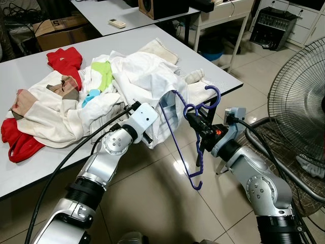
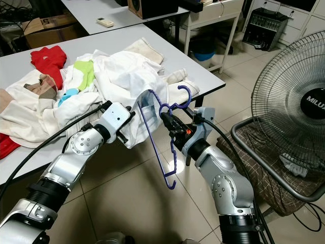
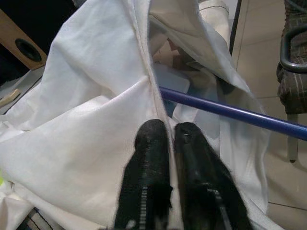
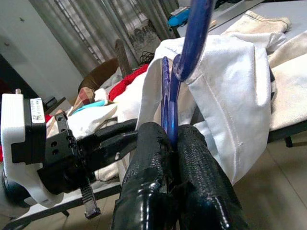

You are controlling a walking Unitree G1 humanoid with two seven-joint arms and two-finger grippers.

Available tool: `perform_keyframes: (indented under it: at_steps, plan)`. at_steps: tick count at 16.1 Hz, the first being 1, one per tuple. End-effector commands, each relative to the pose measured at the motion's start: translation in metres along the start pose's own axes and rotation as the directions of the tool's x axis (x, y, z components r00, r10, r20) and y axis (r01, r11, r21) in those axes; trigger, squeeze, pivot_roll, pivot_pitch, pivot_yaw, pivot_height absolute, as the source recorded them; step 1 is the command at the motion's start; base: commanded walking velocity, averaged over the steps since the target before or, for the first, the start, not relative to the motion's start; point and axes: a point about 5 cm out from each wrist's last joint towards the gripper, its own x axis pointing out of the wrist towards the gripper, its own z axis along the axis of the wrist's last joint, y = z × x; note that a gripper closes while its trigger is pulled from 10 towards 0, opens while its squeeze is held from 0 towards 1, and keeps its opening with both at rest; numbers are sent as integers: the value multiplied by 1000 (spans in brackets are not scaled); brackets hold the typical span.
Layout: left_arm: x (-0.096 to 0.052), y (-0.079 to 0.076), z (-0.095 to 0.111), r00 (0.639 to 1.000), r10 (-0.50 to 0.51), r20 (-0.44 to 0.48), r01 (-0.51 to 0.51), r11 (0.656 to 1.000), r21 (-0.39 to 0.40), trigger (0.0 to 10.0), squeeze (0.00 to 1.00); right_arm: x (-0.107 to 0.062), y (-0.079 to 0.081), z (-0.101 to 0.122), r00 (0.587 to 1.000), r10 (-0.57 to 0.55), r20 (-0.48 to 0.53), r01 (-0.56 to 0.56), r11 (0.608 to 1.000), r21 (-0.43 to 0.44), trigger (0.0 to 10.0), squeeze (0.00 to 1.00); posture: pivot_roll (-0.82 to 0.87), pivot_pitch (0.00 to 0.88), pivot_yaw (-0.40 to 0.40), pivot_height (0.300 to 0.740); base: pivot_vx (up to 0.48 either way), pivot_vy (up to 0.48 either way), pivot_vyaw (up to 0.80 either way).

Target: Hang hanger

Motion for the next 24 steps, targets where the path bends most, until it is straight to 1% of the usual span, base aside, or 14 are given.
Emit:
perform_keyframes:
  at_steps: [1,6,8,11,13,14,19,21,22,23,24]
  plan:
    - [-2,6,0,1000,15,-1,-15,1000,6,0,0,3,2,3,1000,10,8,-10,1000,-8,10000,0,38,8,49,740,0,0,0]
    - [-2,7,2,1000,10,6,-10,1000,-3,0,0,3,1,4,1000,5,12,-5,1000,-5,10000,0,38,14,55,740,0,0,0]
    - [-3,11,7,999,31,40,-31,999,-11,0,0,3,1,4,1000,1,13,-1,1000,-4,10000,0,38,14,55,740,0,0,0]
    - [-5,14,9,998,31,53,-30,999,-17,0,0,3,0,4,1000,-1,15,1,1000,-3,10000,0,43,14,56,740,0,0,0]
    - [-9,17,14,997,24,75,-21,999,-39,0,0,4,0,4,1000,-5,20,5,1000,-2,10000,0,44,12,60,740,0,0,0]
    - [-14,20,19,995,22,100,-16,998,-59,0,0,5,0,5,1000,-11,28,11,1000,-1,10000,0,45,12,61,740,0,0,0]
    - [-23,26,32,990,12,142,-1,997,-74,0,0,8,-2,7,998,-26,51,26,1000,3,10000,0,53,10,63,740,0,0,0]
    - [-26,23,36,989,-25,144,37,996,-79,0,0,11,-2,11,996,-43,80,42,999,11,10000,0,59,11,62,740,0,0,0]
    - [-29,17,38,987,-75,145,87,993,-80,0,0,13,-4,9,997,-56,56,58,998,-32,10000,0,59,14,56,740,0,0,0]
    - [-30,14,38,985,-94,146,107,990,-87,0,0,14,-3,5,998,-52,22,54,995,-89,10000,0,54,15,56,740,0,0,0]
    - [-32,11,39,982,-111,150,126,988,-92,0,0,15,-3,6,998,-57,40,60,996,-71,10000,0,54,15,56,740,0,0,0]
